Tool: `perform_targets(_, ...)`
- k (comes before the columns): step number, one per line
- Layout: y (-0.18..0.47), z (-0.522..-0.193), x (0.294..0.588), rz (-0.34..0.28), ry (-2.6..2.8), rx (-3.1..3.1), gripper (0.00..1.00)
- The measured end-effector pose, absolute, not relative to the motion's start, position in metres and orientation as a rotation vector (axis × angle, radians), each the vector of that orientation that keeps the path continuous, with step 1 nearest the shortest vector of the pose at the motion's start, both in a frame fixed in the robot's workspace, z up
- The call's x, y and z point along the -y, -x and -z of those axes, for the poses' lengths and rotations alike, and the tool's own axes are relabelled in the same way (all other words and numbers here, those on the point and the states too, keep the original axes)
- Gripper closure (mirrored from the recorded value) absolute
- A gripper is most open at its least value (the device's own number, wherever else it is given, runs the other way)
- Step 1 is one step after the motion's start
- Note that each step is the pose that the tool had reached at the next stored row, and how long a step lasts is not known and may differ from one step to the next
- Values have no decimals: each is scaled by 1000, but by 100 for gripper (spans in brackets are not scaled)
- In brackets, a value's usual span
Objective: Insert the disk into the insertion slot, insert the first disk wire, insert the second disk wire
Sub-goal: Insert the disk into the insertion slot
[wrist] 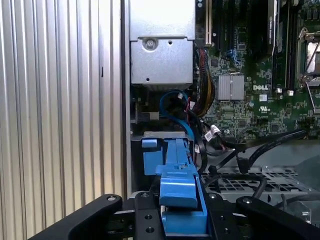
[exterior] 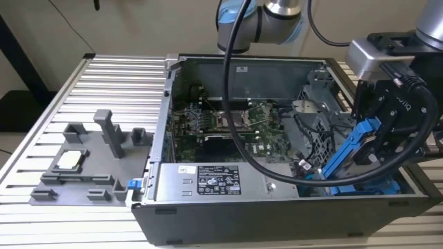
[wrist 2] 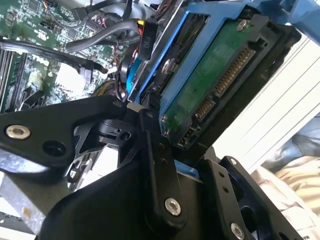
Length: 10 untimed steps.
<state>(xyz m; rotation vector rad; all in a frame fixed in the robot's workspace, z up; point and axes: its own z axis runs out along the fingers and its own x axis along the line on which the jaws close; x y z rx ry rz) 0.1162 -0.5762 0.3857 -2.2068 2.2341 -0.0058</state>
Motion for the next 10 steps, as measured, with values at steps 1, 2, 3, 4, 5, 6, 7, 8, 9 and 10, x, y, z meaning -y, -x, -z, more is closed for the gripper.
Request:
perform_targets(1, -116, -384, 576, 6, 2207, -2234, 67)
perform_targets(2, -116, -382, 576, 6, 2207, -2234, 67)
perform_targets(3, -116, -380, 576, 6, 2207, -2234, 67)
perform_targets(4, -116, -379, 576, 6, 2207, -2234, 67)
perform_targets(5, -116, -377, 576, 6, 2207, -2234, 67)
perform_targets(6, -116, -376, 576, 6, 2207, -2234, 67)
perform_targets(7, -116, -375, 576, 6, 2207, -2234, 67)
perform_targets(8, -116, -374, 576, 6, 2207, -2234, 67)
perform_targets(9, -116, -374, 576, 6, 2207, -2234, 67)
perform_targets(10, -116, -374, 576, 6, 2207, -2234, 67)
